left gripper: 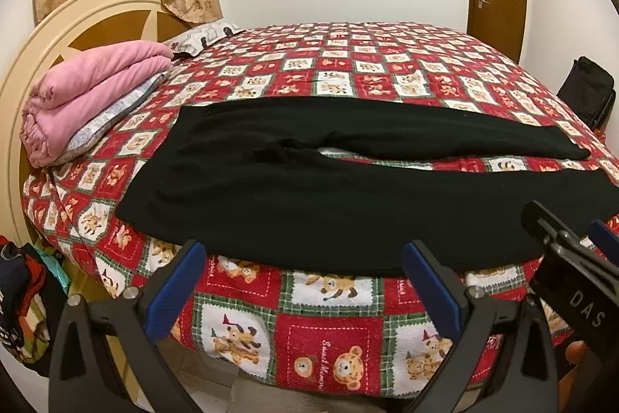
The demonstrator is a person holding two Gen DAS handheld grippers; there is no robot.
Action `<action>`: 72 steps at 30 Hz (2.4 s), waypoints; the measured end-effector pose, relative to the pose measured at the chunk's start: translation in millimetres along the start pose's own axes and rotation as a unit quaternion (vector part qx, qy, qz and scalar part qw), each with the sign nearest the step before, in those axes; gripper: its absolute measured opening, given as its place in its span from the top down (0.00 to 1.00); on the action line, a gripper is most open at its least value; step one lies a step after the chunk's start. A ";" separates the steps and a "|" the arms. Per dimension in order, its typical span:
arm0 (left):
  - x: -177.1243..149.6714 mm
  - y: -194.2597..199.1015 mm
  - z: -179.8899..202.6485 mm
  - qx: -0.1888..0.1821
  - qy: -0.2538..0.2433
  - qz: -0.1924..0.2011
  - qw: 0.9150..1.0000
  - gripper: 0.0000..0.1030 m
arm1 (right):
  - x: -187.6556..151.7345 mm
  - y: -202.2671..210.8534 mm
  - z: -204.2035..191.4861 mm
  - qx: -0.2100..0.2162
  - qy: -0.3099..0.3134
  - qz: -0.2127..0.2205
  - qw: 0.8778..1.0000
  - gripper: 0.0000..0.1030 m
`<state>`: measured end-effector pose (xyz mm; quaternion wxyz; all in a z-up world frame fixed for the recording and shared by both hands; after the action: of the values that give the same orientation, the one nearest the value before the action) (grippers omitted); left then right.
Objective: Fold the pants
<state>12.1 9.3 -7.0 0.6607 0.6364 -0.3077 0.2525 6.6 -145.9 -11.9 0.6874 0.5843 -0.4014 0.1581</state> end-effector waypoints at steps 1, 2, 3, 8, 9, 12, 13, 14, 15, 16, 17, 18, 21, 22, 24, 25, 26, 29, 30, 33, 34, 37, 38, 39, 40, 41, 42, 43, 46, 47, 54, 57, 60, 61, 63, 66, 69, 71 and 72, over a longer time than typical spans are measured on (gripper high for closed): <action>0.0 -0.1 -0.3 0.001 0.000 0.001 1.000 0.00 | 0.1 -0.1 -0.1 0.000 0.000 0.000 1.000 0.01; -0.1 0.0 -1.1 0.001 0.000 0.001 1.000 0.00 | -0.2 -0.9 -0.2 -0.001 0.001 0.001 1.000 0.01; -0.2 0.2 -1.2 0.001 0.000 0.001 1.000 0.00 | -0.6 -1.4 -0.8 -0.001 0.002 0.001 1.000 0.01; 0.2 0.3 -1.2 0.002 -0.002 0.001 1.000 0.00 | -0.6 -1.2 -0.8 -0.001 0.001 0.002 1.000 0.01; 0.5 0.5 -1.1 0.002 -0.002 0.002 1.000 0.00 | -0.6 -1.1 -0.7 -0.001 0.001 0.002 1.000 0.01; 0.6 0.7 -0.9 0.002 -0.002 0.002 1.000 0.00 | -0.5 -1.4 -0.5 -0.001 0.001 0.002 1.000 0.01; 0.7 0.6 -1.1 0.002 -0.002 0.002 1.000 0.00 | -0.5 -1.6 -0.5 -0.001 0.001 0.002 1.000 0.01; 0.7 0.5 -1.1 0.001 -0.002 0.001 1.000 0.00 | -0.4 -1.5 -0.4 -0.001 0.001 0.002 1.000 0.01; 0.5 0.7 -1.1 0.001 -0.001 0.001 1.000 0.00 | -0.5 -1.4 -0.3 -0.001 0.001 0.001 1.000 0.01; 0.5 0.7 -1.0 0.001 -0.001 0.001 1.000 0.00 | -0.5 -2.0 -0.6 -0.001 0.001 0.001 1.000 0.01; 0.5 0.5 -0.5 0.001 -0.001 0.001 1.000 0.00 | -0.5 -2.3 -0.7 -0.001 0.001 0.001 1.000 0.01; 0.3 0.6 -0.5 0.002 -0.002 0.001 1.000 0.00 | -0.6 -2.8 -0.9 -0.001 0.001 0.001 1.000 0.01; 0.4 0.7 -1.1 0.001 -0.002 0.001 1.000 0.00 | -0.6 -2.2 -0.6 -0.001 0.001 0.001 1.000 0.01; 0.5 0.8 -1.0 0.001 -0.002 0.002 1.000 0.00 | -0.5 -2.4 -0.6 -0.001 0.001 0.001 1.000 0.01; 0.5 0.5 -0.8 0.002 -0.002 0.002 1.000 0.00 | -0.5 -2.2 -0.3 -0.001 0.001 0.001 1.000 0.01; 0.4 0.5 -1.1 0.001 -0.002 0.001 1.000 0.00 | -0.6 -3.1 -0.5 -0.001 0.000 0.001 1.000 0.01; 0.6 0.3 -1.0 0.002 -0.002 0.000 1.000 0.00 | -0.3 -2.4 -0.3 -0.001 0.001 0.001 1.000 0.01; 0.8 -0.7 -1.3 0.001 -0.002 -0.002 1.000 0.00 | -1.5 -3.6 -0.7 0.000 0.000 -0.001 1.000 0.01; 1.1 -0.8 -1.2 0.001 -0.003 -0.002 1.000 0.00 | -1.7 -4.1 -0.9 0.000 0.000 -0.002 1.000 0.01; 1.4 -0.9 -1.4 0.001 -0.003 -0.002 1.000 0.00 | -2.8 -6.2 -2.0 0.001 0.000 -0.006 1.000 0.01; 1.4 -0.9 -1.4 0.001 -0.003 -0.002 1.000 0.00 | -2.8 -6.0 -1.4 0.001 0.000 -0.007 1.000 0.01; 0.8 -1.6 -1.8 0.001 -0.003 -0.003 1.000 0.00 | -3.2 -6.6 -2.2 0.001 0.000 -0.006 1.000 0.01; 1.0 -2.2 -2.1 0.000 -0.002 -0.005 1.000 0.00 | -3.0 -6.5 -0.8 0.001 0.000 -0.006 1.000 0.01; 0.8 -2.9 -2.1 -0.001 -0.001 -0.006 1.000 0.00 | -3.0 -6.4 -0.7 0.001 0.000 -0.006 1.000 0.01; 0.7 -3.1 -2.3 -0.001 -0.001 -0.007 1.000 0.00 | -3.1 -6.5 -0.8 0.001 0.000 -0.006 1.000 0.01; 0.4 -3.4 -2.7 -0.001 -0.001 -0.008 1.000 0.00 | -3.2 -6.6 -0.8 0.001 0.000 -0.006 1.000 0.01; 0.2 -3.5 -2.7 -0.001 -0.002 -0.007 1.000 0.00 | -3.0 -6.4 -0.6 0.001 0.000 -0.006 1.000 0.01; 0.1 -3.5 -2.8 -0.001 -0.002 -0.007 1.000 0.00 | -3.1 -6.6 -0.7 0.001 0.000 -0.006 1.000 0.01; -1.4 -5.7 -3.2 -0.001 -0.004 -0.010 1.000 0.00 | -4.2 -7.4 -0.4 0.003 -0.001 -0.008 1.000 0.01; -1.9 -6.2 -3.4 -0.001 -0.005 -0.011 1.000 0.00 | -4.7 -7.9 -0.4 0.003 -0.001 -0.009 1.000 0.01; -4.6 -9.3 -4.4 -0.001 -0.005 -0.015 1.000 0.00 | -5.1 -10.1 1.0 0.004 -0.003 -0.012 1.000 0.01; -4.6 -11.0 -5.3 0.001 -0.005 -0.015 1.000 0.00 | -5.4 -11.7 1.6 0.004 -0.002 -0.014 1.000 0.01; -4.4 -13.9 -6.3 0.002 -0.005 -0.018 1.000 0.00 | -4.6 -14.4 1.3 0.005 -0.002 -0.018 1.000 0.01; -4.2 -15.1 -6.6 0.003 -0.005 -0.019 1.000 0.00 | -4.9 -15.4 1.1 0.005 -0.002 -0.019 1.000 0.01; -3.2 -19.2 -8.1 0.006 -0.005 -0.022 1.000 0.00 | -3.9 -17.5 0.6 0.005 0.000 -0.020 1.000 0.01; 0.0 -24.9 -10.0 0.008 -0.008 -0.025 1.000 0.00 | -2.0 -21.6 0.1 0.005 0.003 -0.021 1.000 0.01; 3.7 -34.9 -15.6 0.016 -0.016 -0.032 0.999 0.00 | -0.3 -30.5 -1.1 0.012 0.007 -0.030 0.999 0.01; 8.6 -45.1 -25.0 0.016 -0.016 -0.041 0.999 0.00 | 2.4 -39.0 -1.5 0.017 0.012 -0.039 0.999 0.01; 11.0 -49.1 -27.5 0.016 -0.019 -0.046 0.999 0.00 | 3.9 -42.4 -1.5 0.021 0.015 -0.041 0.999 0.01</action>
<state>57.5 33.0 -32.7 0.6555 0.6648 -0.2868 0.2148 38.7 -156.9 -37.7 0.6869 0.6121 -0.3634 0.1463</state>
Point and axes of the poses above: each gripper's, at about its wrist camera, not at the fingertips, and y roughly against the way its jaws point, z to its right, x to its top, the point moved 1 cm from there along -y, roughly the way its jaws point, and after that the axes turned 6 degrees about y, right-handed, at the moved point
